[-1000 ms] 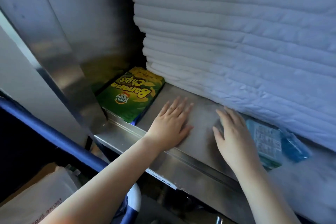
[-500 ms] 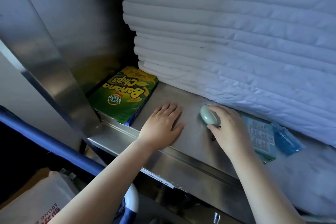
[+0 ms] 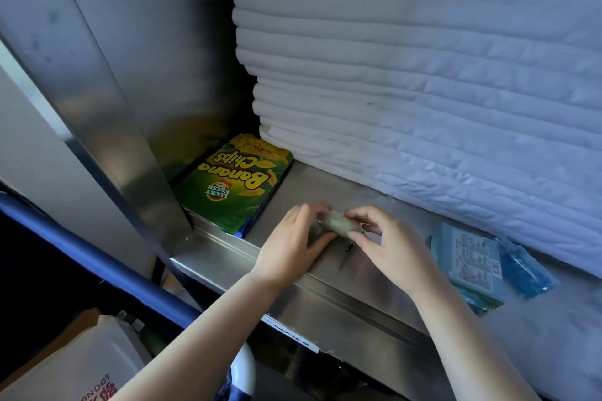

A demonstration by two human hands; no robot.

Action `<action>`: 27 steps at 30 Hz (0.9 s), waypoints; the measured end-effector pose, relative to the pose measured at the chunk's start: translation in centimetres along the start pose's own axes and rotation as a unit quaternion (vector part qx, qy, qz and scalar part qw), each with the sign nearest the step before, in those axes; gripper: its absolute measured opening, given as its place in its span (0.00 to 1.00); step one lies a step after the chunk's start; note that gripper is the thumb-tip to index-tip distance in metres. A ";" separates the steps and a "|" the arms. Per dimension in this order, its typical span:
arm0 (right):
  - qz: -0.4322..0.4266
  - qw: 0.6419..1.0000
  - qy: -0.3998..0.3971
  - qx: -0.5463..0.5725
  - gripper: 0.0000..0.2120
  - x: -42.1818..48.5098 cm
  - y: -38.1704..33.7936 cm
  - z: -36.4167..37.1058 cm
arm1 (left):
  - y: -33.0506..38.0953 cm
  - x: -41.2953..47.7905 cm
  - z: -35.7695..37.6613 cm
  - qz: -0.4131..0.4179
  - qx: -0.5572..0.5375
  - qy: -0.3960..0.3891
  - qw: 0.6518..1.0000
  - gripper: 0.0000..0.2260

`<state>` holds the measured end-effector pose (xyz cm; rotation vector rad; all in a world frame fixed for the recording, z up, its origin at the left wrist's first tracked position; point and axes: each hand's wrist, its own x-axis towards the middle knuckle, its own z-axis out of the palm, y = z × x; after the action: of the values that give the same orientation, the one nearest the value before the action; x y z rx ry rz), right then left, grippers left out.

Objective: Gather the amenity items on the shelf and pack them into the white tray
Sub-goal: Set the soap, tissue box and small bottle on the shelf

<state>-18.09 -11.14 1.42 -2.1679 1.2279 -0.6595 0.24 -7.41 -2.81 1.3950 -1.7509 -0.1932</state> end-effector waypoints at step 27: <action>-0.046 0.984 0.116 -0.128 0.20 0.3 1.8 1.1 | -0.2 2.9 0.1 -0.005 0.158 -0.085 0.984 0.29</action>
<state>-18.29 -11.89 -0.56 -2.4238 1.4051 -0.8539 0.33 -10.02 -1.52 1.6547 -1.9807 -0.0403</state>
